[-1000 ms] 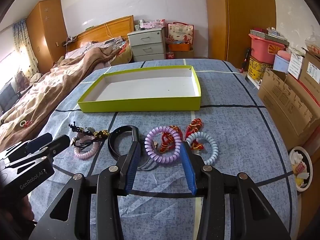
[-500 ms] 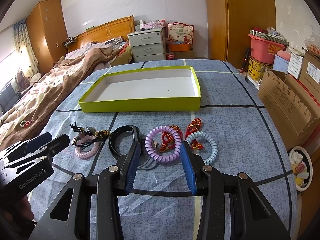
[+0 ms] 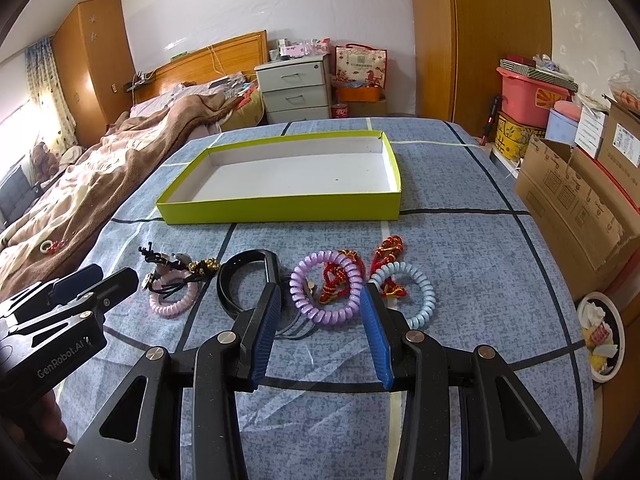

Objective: Organize jewelry

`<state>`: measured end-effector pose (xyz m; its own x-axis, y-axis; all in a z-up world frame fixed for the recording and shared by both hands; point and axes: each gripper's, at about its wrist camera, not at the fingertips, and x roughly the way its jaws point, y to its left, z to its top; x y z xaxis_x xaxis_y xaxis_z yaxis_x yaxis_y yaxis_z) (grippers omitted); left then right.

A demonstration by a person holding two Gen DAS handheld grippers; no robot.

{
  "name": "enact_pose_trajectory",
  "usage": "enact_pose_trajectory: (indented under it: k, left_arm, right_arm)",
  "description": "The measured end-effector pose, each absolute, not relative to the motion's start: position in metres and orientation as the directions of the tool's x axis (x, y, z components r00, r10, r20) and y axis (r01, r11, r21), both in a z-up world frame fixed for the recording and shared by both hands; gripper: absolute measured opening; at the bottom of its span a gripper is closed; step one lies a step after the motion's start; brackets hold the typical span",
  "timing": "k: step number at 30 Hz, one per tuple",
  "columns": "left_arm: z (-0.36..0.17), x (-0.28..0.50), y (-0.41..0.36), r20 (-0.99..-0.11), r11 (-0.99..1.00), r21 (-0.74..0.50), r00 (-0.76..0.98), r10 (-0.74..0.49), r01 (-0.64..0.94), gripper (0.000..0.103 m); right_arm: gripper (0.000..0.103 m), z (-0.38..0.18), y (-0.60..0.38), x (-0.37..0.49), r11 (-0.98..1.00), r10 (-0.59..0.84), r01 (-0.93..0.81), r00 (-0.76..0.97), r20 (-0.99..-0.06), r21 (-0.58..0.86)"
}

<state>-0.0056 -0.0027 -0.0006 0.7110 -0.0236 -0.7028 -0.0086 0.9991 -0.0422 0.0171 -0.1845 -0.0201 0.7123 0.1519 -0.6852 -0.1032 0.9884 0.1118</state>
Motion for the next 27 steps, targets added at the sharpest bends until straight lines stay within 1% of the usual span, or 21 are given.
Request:
enact_pose_trajectory:
  k: [27]
  left_arm:
    - [-0.0019, -0.0036, 0.0012, -0.708, 0.999, -0.047, 0.705, -0.028, -0.007, 0.054]
  right_arm:
    - [0.042, -0.0177, -0.1831, 0.017, 0.989, 0.15, -0.102, 0.711, -0.687, 0.109]
